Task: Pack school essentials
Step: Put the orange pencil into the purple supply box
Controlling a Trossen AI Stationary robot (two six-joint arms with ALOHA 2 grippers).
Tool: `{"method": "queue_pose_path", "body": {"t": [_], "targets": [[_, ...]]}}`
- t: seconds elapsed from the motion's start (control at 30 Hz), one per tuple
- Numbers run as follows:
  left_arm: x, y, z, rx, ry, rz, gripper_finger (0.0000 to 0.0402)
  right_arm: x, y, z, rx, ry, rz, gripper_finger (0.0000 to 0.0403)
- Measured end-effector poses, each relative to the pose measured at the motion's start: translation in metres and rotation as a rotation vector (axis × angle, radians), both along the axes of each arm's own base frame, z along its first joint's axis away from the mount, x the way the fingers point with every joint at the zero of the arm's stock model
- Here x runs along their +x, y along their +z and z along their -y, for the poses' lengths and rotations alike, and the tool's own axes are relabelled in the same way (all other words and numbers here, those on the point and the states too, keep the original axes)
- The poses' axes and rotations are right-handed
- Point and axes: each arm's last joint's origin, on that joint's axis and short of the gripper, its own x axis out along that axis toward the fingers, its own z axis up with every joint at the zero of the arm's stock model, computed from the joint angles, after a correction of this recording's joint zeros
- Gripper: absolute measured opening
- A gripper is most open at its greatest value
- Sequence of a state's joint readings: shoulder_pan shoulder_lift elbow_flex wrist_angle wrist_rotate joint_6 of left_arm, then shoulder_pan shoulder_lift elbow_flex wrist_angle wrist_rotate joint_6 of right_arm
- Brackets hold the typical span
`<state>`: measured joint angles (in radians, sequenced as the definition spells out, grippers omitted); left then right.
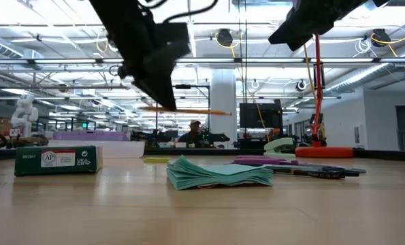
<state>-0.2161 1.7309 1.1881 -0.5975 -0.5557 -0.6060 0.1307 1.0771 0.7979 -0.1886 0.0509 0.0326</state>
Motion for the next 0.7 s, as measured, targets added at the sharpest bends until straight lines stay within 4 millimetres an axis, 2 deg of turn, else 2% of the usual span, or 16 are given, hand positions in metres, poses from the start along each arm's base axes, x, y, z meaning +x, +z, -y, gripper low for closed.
{"method": "queue_pose_path", "body": {"t": [0.4, 0.7], "targets": [[-0.027, 0.054, -0.020, 0.059, -0.038, 0.055, 0.0026, -0.001, -0.002, 0.000, -0.004, 0.000, -0.027, 0.0000], [-0.047, 0.080, -0.040, 0.111, -0.068, 0.050, 0.0026, -0.001, -0.002, 0.000, -0.003, 0.000, -0.027, 0.0000]]}}
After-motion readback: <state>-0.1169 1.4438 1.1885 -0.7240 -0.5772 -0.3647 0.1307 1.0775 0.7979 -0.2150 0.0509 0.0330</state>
